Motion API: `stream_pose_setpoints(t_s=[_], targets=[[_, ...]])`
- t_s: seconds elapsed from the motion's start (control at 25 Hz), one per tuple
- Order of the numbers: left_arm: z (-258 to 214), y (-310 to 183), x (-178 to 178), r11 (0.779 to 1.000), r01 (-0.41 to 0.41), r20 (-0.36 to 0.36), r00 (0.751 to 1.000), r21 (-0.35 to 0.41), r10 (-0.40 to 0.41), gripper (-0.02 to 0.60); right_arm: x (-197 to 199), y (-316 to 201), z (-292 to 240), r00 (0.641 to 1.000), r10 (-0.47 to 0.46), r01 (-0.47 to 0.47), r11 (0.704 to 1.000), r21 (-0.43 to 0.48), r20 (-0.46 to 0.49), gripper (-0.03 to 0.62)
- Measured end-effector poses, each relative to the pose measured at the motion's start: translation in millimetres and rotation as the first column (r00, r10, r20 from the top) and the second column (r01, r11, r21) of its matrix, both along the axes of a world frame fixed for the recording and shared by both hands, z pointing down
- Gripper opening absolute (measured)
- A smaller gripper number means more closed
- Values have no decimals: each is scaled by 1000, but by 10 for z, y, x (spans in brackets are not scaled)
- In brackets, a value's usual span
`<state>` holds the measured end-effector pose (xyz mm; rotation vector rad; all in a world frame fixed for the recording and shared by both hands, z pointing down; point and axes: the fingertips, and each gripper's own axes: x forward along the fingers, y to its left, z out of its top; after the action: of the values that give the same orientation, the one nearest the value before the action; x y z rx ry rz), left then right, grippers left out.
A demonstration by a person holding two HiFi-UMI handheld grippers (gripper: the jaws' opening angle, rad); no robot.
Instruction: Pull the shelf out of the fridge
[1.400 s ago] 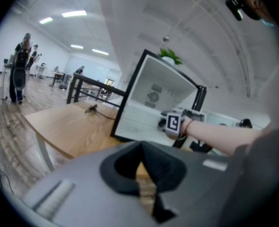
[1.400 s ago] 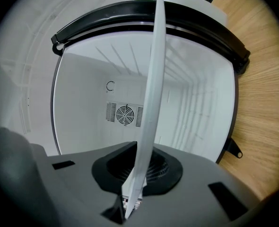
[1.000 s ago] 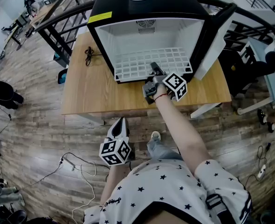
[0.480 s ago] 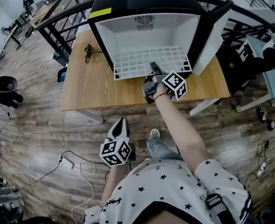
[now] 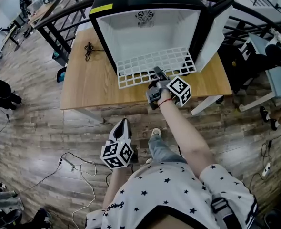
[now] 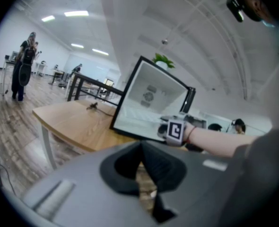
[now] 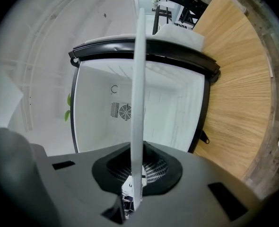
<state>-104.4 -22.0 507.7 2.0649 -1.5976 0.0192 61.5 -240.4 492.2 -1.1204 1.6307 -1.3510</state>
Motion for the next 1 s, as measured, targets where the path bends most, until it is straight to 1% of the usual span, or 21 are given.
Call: stream_pose_setpoints(t_s=[0.16,0.28,0.48,0.76,1.0], targets=[[53,239,21,1000,-5,2,1000,6,5,6,54,307,42,999,-23,25,998,54,-49,38],[77,299,9,1000,5,1,1000,-2,-5,6,45,395,-2,999,-33,36,997,67,-40,38],[70,356,36,1000,1,1,1000,-10,-1,6,92,520,60,999,-14,13,999,31,32,38],[-10,352,50,1000,-24,-9,1000,-5,24,6,153,700,115,999,7,-7,1000,4,40,38],[-55,429,55,999,-36,-9,999,7,36,5,198,951,99,996,21,-21,1000,2,86,38]])
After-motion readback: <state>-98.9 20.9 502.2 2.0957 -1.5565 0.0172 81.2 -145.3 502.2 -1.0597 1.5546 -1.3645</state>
